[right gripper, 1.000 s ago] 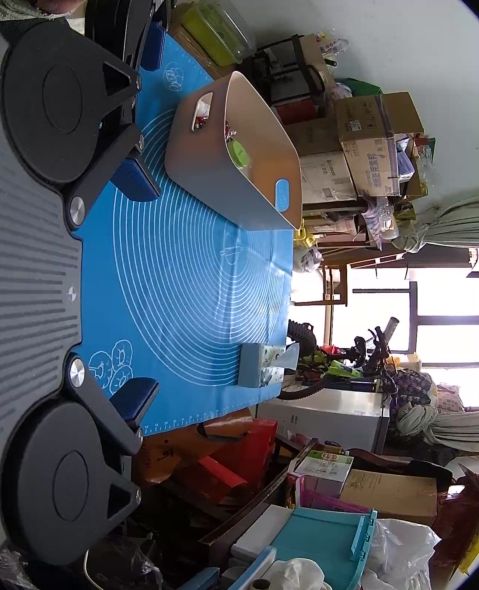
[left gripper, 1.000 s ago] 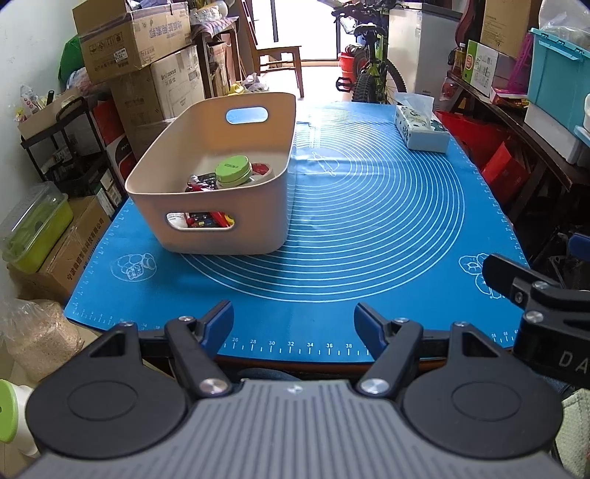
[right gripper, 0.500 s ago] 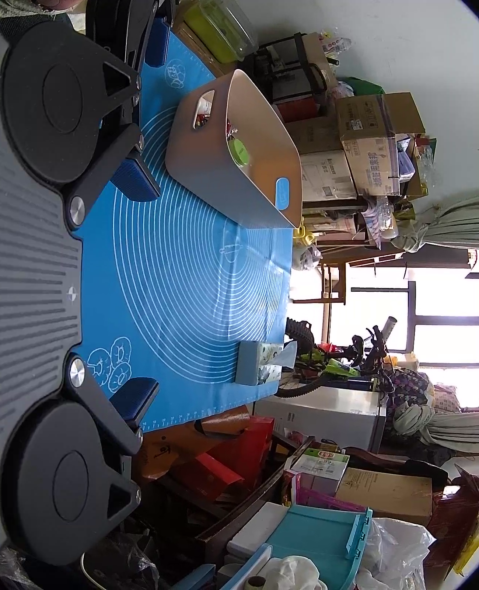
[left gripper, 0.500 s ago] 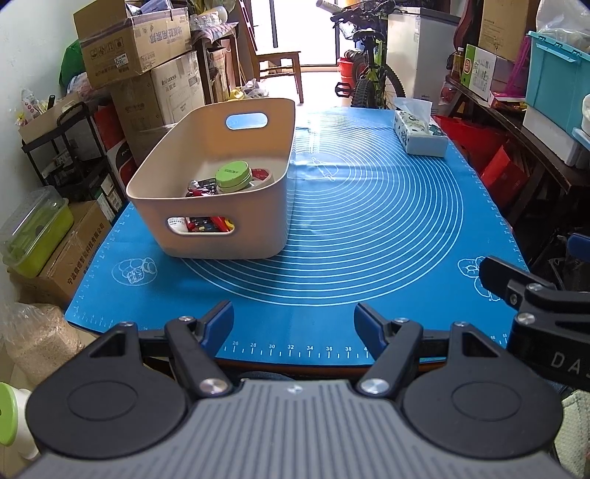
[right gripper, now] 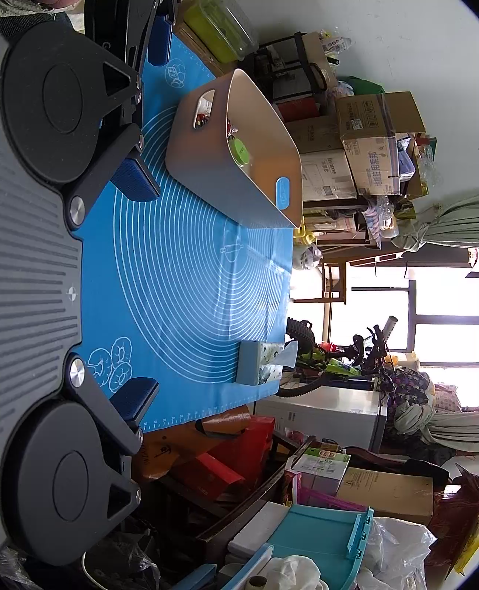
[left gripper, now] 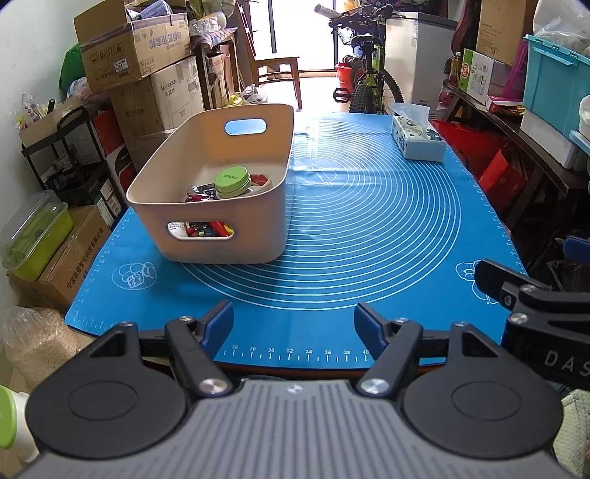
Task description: Organize rigid objects
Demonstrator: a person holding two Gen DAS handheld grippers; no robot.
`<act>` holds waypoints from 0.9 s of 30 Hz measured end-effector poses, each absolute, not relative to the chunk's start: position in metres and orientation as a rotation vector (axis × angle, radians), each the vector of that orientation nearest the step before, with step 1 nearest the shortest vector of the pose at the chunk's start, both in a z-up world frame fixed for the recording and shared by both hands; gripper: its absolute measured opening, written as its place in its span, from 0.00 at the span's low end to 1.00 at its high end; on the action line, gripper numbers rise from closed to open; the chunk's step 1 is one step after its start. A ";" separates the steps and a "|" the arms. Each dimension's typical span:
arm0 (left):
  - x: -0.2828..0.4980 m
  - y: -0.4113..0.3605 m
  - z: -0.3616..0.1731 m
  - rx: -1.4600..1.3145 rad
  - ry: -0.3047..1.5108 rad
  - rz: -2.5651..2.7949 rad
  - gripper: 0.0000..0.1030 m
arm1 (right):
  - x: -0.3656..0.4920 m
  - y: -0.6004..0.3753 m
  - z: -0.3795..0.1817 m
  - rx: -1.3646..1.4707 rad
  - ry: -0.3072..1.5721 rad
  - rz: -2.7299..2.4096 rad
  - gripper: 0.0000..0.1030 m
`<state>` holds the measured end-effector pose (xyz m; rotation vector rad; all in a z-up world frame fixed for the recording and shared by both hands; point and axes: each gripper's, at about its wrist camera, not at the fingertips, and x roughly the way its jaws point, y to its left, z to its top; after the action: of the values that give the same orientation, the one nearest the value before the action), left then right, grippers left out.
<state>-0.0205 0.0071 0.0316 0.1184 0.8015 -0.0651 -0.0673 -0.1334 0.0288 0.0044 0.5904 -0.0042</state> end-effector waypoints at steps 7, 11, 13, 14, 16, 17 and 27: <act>-0.021 0.007 0.032 0.116 0.800 -0.067 0.71 | -0.068 -0.133 0.028 0.005 0.592 -0.005 0.98; -0.021 0.007 0.033 0.117 0.799 -0.065 0.71 | -0.069 -0.133 0.028 0.005 0.593 -0.006 0.98; -0.020 0.007 0.033 0.117 0.799 -0.064 0.71 | -0.068 -0.133 0.028 0.006 0.593 -0.005 0.98; -0.020 0.007 0.033 0.117 0.799 -0.064 0.71 | -0.069 -0.133 0.028 0.006 0.593 -0.005 0.98; -0.021 0.007 0.033 0.117 0.800 -0.064 0.71 | -0.068 -0.133 0.028 0.006 0.593 -0.006 0.98; -0.021 0.007 0.032 0.117 0.799 -0.064 0.71 | -0.068 -0.133 0.028 0.005 0.593 -0.006 0.98; -0.021 0.007 0.033 0.115 0.798 -0.065 0.71 | -0.069 -0.132 0.028 0.005 0.595 -0.007 0.98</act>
<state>-0.0209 0.0071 0.0326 0.1151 0.7983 -0.0648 -0.0689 -0.1324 0.0279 0.0051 0.5949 -0.0066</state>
